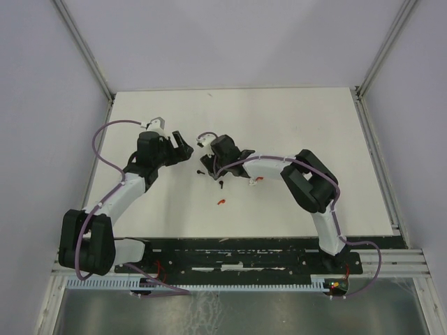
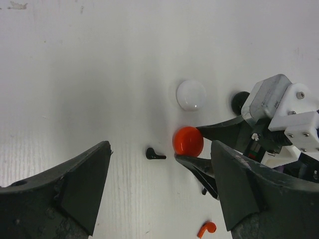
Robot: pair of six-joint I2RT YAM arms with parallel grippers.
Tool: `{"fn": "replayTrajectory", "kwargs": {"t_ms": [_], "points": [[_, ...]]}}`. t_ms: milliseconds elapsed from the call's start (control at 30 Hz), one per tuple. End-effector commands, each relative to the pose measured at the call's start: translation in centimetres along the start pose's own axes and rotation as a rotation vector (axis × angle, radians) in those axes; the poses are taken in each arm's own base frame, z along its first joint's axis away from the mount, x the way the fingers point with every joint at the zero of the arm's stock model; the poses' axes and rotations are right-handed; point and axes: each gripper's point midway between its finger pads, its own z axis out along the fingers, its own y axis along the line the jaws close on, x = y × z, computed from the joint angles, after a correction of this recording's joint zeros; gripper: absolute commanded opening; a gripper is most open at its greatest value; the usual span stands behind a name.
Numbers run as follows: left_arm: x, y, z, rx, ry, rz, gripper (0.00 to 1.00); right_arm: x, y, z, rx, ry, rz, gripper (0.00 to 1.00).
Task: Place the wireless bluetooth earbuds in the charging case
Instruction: Pick up the charging case at the center of the board.
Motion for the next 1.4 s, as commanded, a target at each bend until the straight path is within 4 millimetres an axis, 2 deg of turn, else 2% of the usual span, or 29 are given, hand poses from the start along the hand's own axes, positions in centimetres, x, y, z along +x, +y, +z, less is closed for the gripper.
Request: {"fn": "replayTrajectory", "kwargs": {"t_ms": [0, 200, 367, 500, 700, 1000, 1367], "points": [[-1.9, -3.4, -0.1, 0.171, -0.047, -0.036, 0.88, -0.9, -2.0, -1.6, 0.056, -0.083, 0.086, 0.39], [-1.7, -6.9, -0.7, 0.379, -0.052, -0.103, 0.86, -3.7, -3.3, -4.6, 0.023, -0.244, 0.242, 0.39], [-1.1, -8.8, -0.8, 0.526, -0.042, -0.169, 0.82, -4.6, -3.6, -6.5, -0.038, -0.301, 0.326, 0.39], [-0.6, -9.9, -0.8, 0.625, -0.032, -0.229, 0.77, -5.5, -3.8, -8.2, -0.083, -0.351, 0.374, 0.39], [0.1, -10.7, -0.4, 0.711, 0.003, -0.286, 0.74, -7.2, -3.0, -10.3, -0.168, -0.411, 0.383, 0.4], [1.3, -11.6, 0.3, 0.767, 0.04, -0.296, 0.73, -8.5, -1.3, -11.3, -0.277, -0.439, 0.363, 0.4], [2.6, -12.4, 1.1, 0.764, 0.075, -0.281, 0.66, -9.0, -1.0, -11.8, -0.298, -0.458, 0.358, 0.4]]}}
